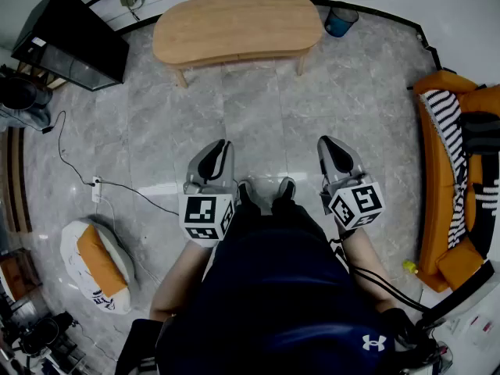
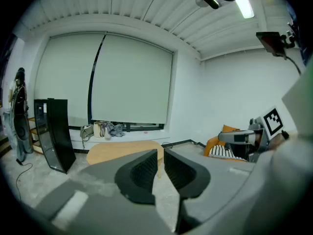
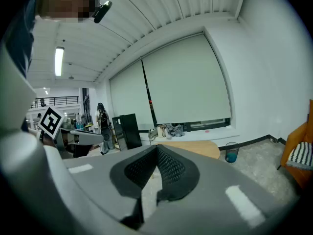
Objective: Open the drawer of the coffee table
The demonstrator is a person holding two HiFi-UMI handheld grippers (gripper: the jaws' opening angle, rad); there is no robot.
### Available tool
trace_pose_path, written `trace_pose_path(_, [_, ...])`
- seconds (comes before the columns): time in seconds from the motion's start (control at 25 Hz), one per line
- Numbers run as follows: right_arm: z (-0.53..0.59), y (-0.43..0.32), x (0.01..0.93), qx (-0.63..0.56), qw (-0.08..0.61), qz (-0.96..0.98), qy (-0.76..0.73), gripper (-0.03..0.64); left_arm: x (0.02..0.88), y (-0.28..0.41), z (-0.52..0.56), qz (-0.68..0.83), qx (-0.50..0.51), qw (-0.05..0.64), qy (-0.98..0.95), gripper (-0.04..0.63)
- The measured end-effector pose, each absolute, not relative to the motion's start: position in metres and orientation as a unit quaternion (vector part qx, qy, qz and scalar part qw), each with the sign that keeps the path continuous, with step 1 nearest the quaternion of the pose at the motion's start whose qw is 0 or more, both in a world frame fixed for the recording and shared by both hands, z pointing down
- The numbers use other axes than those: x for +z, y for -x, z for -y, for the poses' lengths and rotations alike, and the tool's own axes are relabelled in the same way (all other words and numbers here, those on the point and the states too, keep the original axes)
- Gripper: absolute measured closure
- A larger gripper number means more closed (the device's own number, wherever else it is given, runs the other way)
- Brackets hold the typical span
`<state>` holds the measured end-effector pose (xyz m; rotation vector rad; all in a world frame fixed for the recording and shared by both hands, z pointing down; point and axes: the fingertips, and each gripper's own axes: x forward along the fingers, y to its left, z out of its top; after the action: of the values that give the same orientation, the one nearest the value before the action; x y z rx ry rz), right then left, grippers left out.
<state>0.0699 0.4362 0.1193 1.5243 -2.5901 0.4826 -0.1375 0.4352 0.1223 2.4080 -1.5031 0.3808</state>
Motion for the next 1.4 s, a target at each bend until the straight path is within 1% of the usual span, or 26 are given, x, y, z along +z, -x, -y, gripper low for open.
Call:
trace_pose_path(0.2, [-0.442, -0.08, 0.119, 0.162, 0.049, 0.846, -0.505, 0.615, 0.121, 0.123, -0.438, 0.512, 0.128, 0.141, -0.838, 0.551])
trace_pose_path(0.36, [-0.445, -0.086, 0.135, 0.193, 0.051, 0.849, -0.49, 0.615, 0.13, 0.109, -0.433, 0.514, 0.132, 0.149, -0.834, 0.551])
trace_pose_path(0.64, [-0.425, -0.137, 0.15, 0.215, 0.051, 0.842, -0.492, 0.614, 0.139, 0.07, -0.418, 0.532, 0.124, 0.174, -0.819, 0.551])
trace_pose_path(0.84, [-0.412, -0.167, 0.163, 0.228, 0.052, 0.841, -0.487, 0.615, 0.141, 0.042, -0.416, 0.541, 0.123, 0.179, -0.812, 0.551])
trace_pose_path(1.12, [-0.386, -0.171, 0.176, 0.244, 0.061, 0.844, -0.474, 0.615, 0.151, 0.057, -0.397, 0.569, 0.129, 0.193, -0.789, 0.551])
trace_pose_path(1.4, [-0.317, -0.181, 0.169, 0.223, 0.047, 0.823, -0.521, 0.615, 0.161, 0.084, -0.328, 0.571, 0.133, 0.199, -0.785, 0.551])
